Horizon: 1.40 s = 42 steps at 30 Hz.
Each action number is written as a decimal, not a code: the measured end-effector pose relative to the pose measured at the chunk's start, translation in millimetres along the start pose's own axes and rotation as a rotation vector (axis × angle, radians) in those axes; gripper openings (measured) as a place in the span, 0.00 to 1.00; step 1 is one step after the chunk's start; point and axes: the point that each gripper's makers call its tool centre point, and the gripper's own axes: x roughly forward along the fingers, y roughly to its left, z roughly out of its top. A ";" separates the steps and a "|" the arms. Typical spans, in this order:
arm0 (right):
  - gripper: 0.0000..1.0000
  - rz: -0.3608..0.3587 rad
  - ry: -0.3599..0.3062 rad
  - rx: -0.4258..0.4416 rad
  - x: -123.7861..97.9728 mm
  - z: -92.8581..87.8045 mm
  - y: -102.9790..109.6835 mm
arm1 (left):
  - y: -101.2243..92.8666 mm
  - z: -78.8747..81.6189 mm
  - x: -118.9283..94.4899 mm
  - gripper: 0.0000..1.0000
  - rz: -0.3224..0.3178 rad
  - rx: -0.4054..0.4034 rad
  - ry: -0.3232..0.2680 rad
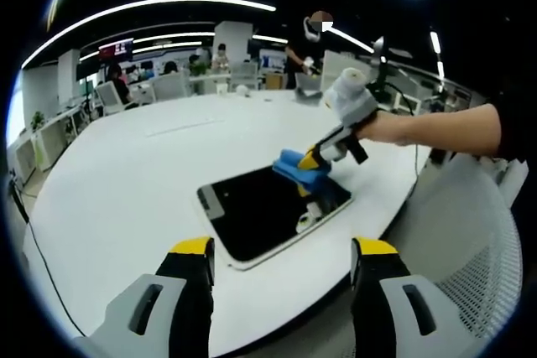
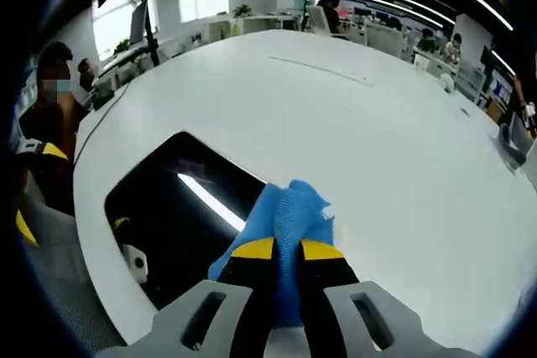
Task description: Wipe the mirror surface with the cleaning cloth until all visible marks leave the cleaned area.
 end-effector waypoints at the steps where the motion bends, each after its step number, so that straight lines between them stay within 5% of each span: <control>1: 0.05 0.000 -0.001 0.004 -0.5 0.4 0.7 | 0.0 -0.1 0.1 0.65 0.000 0.000 0.000; 42: 0.05 -0.029 0.010 -0.058 27.4 21.7 -38.1 | 2.7 -6.1 0.8 0.64 0.007 -0.003 0.036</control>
